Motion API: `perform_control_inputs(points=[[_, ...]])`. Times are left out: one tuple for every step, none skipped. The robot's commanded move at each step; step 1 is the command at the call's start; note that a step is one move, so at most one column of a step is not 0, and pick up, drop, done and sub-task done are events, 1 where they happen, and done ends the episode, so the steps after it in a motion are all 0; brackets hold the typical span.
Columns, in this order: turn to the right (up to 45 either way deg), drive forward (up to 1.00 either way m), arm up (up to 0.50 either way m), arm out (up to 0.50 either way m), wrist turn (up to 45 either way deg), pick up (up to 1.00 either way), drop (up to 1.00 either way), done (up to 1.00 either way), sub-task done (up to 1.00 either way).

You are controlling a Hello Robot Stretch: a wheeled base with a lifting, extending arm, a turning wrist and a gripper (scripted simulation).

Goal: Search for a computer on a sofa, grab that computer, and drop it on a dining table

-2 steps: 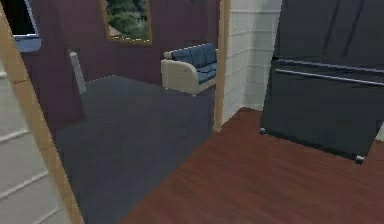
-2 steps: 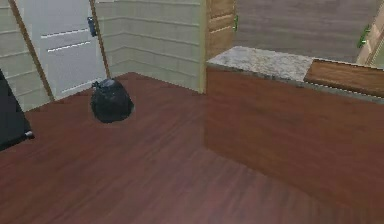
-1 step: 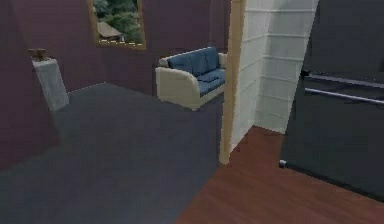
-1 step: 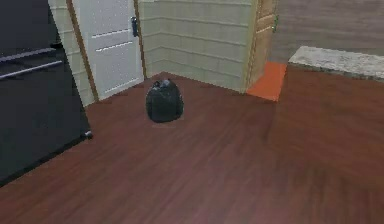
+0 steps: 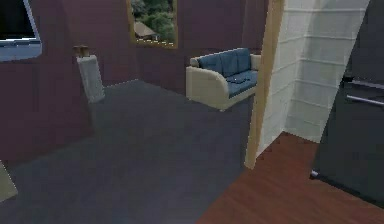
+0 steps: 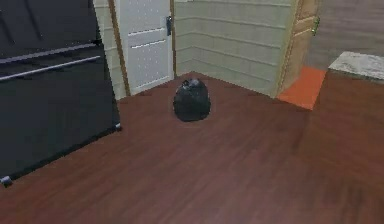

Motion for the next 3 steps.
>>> perform_control_inputs(points=[[0.0,1.0,0.0,0.0,0.0,0.0,0.0,0.0,0.0],[0.0,0.4,0.0,0.0,0.0,0.0,0.0,0.0,0.0],[18.0,0.0,0.0,0.0,0.0,0.0,0.0,0.0,0.0]])
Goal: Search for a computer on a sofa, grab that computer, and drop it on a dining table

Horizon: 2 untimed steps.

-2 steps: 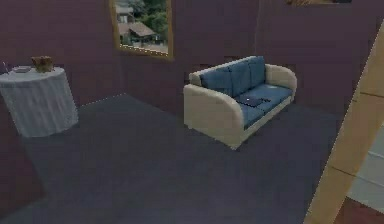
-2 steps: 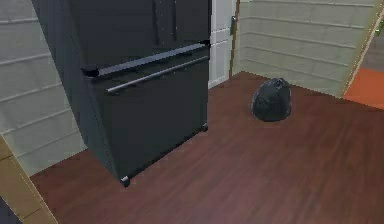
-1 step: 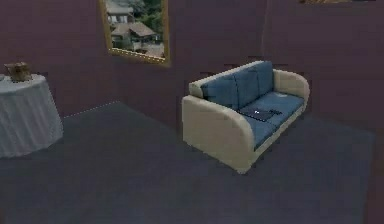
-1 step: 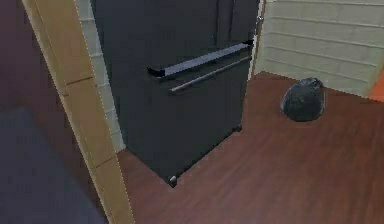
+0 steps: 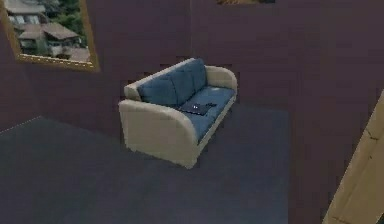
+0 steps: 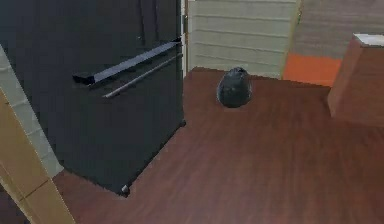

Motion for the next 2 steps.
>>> perform_control_inputs(points=[[0.0,0.9,0.0,0.0,0.0,0.0,0.0,0.0,0.0],[30.0,0.0,0.0,0.0,0.0,0.0,0.0,0.0,0.0]])
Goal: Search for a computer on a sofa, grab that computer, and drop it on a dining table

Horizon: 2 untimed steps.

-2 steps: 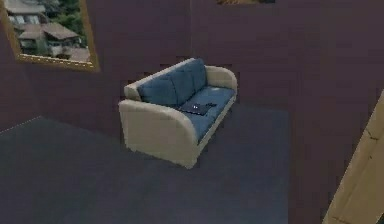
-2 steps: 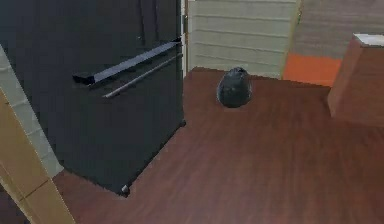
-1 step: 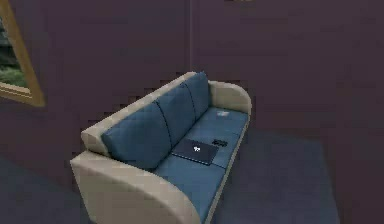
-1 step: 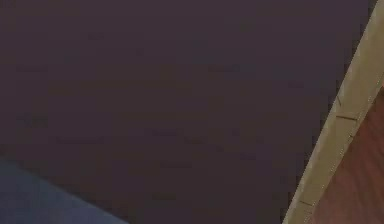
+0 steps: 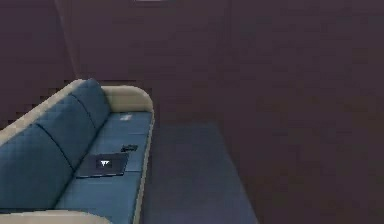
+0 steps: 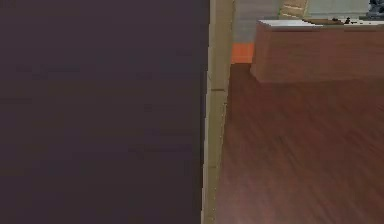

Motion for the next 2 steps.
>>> perform_control_inputs(points=[[0.0,0.4,0.0,0.0,0.0,0.0,0.0,0.0,0.0],[-45.0,0.0,0.0,0.0,0.0,0.0,0.0,0.0,0.0]])
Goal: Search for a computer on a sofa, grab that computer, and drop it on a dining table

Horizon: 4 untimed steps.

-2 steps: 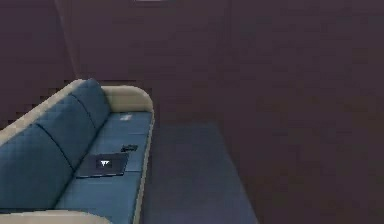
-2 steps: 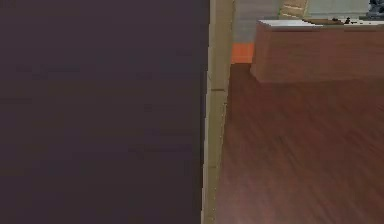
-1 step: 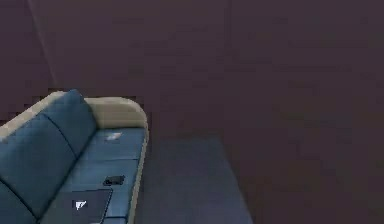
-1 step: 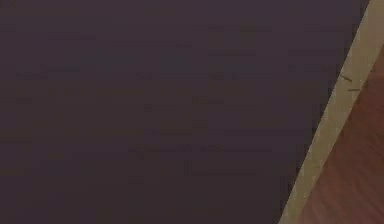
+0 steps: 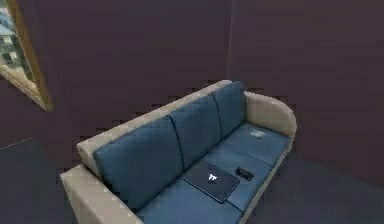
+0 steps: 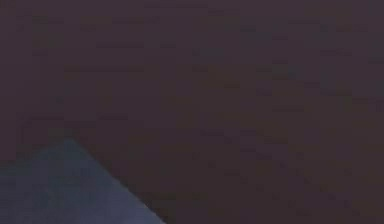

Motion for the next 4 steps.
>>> perform_control_inputs(points=[[-45.0,0.0,0.0,0.0,0.0,0.0,0.0,0.0,0.0],[-33.0,0.0,0.0,0.0,0.0,0.0,0.0,0.0,0.0],[45.0,0.0,0.0,0.0,0.0,0.0,0.0,0.0,0.0],[45.0,0.0,0.0,0.0,0.0,0.0,0.0,0.0,0.0]])
